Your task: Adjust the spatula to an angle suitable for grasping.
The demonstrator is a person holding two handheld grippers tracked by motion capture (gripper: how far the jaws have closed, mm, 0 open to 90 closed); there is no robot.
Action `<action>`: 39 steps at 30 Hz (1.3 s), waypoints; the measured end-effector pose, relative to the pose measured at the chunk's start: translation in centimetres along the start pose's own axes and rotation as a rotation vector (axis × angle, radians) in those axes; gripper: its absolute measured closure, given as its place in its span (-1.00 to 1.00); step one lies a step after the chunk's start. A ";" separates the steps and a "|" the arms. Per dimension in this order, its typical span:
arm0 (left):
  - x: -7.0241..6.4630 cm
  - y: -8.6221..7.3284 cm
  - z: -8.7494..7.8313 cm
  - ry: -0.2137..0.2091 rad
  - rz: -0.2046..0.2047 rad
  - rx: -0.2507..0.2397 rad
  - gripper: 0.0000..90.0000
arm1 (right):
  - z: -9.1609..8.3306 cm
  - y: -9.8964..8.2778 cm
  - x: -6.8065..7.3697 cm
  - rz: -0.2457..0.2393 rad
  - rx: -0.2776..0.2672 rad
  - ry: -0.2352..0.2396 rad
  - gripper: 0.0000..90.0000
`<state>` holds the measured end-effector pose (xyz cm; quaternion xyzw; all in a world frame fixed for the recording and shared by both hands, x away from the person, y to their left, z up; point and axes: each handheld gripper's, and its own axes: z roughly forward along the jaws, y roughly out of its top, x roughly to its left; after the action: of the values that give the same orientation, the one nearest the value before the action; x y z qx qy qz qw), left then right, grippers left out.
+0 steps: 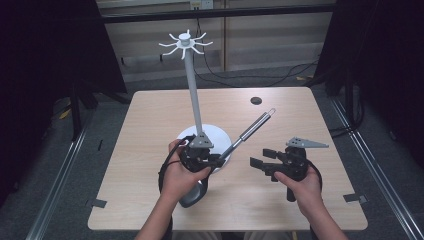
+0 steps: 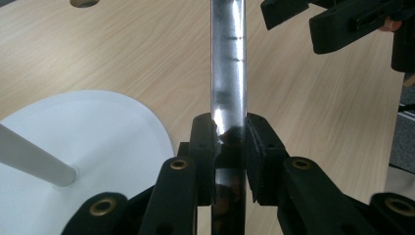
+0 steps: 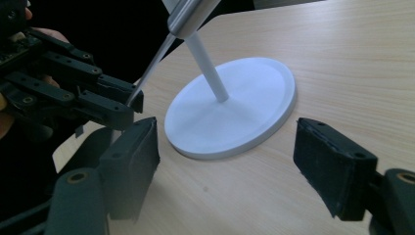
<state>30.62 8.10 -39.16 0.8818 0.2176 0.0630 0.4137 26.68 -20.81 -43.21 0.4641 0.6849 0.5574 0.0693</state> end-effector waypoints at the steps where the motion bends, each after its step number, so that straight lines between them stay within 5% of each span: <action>1: 0.0 0.0 0.0 0.000 0.000 0.000 0.68 | 0.0 0.0 0.0 0.000 0.000 0.000 -0.43; 16: -0.4 0.3 0.5 0.005 -0.013 -0.032 0.68 | 1.0 1.6 1.9 0.038 -0.033 0.069 -0.17; 29: -1.3 0.9 0.7 0.006 -0.005 -0.069 0.68 | 1.7 1.7 1.8 0.130 -0.094 0.087 0.09; 39: -2.0 1.4 0.9 0.020 0.006 -0.072 0.68 | 2.5 2.5 2.9 0.164 -0.127 0.068 0.63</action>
<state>29.51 5.78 -38.57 0.8663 0.2167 0.0809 0.4428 27.98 -17.16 -40.80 0.4940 0.6100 0.6188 0.0296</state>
